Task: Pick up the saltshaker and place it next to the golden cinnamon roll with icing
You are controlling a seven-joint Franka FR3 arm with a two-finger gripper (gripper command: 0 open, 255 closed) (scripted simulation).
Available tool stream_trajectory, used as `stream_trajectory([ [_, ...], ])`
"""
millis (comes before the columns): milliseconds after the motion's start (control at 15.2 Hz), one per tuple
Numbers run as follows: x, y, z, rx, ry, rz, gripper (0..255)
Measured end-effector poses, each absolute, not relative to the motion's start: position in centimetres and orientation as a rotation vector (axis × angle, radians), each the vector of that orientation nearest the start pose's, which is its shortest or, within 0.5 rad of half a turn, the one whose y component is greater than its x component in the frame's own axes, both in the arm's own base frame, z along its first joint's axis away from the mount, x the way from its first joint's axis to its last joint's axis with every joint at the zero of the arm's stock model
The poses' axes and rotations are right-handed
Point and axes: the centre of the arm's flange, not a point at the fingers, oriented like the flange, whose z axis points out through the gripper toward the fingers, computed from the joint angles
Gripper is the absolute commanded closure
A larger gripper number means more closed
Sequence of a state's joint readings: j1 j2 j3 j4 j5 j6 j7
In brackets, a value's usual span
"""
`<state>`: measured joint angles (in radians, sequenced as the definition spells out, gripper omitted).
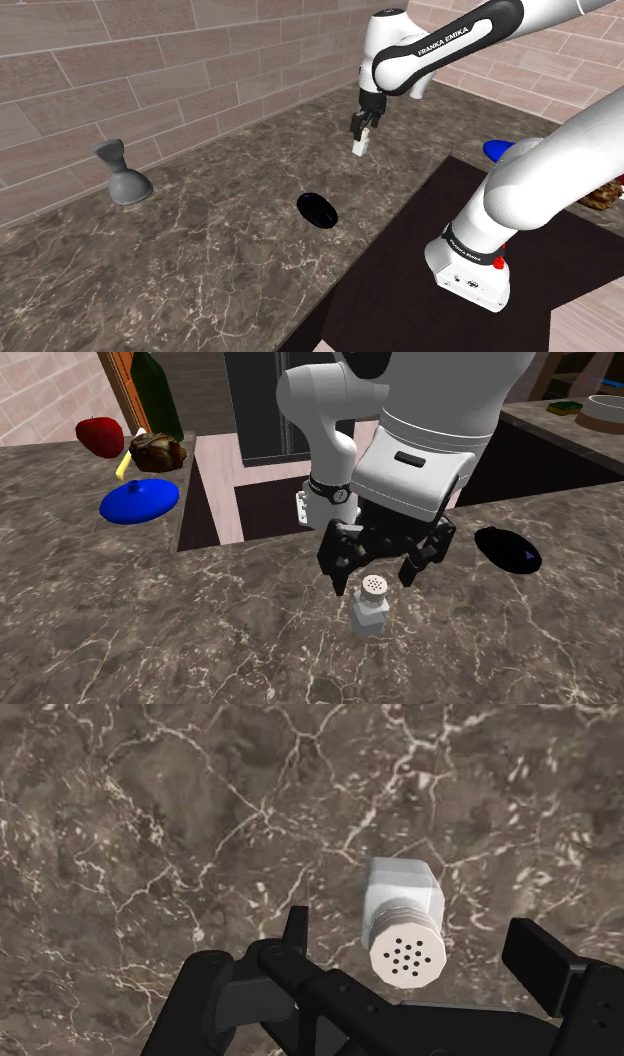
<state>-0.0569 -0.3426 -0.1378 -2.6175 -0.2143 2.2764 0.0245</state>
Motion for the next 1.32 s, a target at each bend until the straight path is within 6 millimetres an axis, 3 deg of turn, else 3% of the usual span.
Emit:
stream_trajectory([
  [66, 39.8, -8.2, 36.5, -3.256, 0.117, 0.012, 0],
  [132, 39.8, -8.2, 36.5, -3.256, 0.117, 0.012, 255],
  [792, 39.8, -8.2, 36.5, -3.256, 0.117, 0.011, 255],
  [1320, 39.8, -8.1, 40.2, -3.256, 0.117, 0.011, 255],
])
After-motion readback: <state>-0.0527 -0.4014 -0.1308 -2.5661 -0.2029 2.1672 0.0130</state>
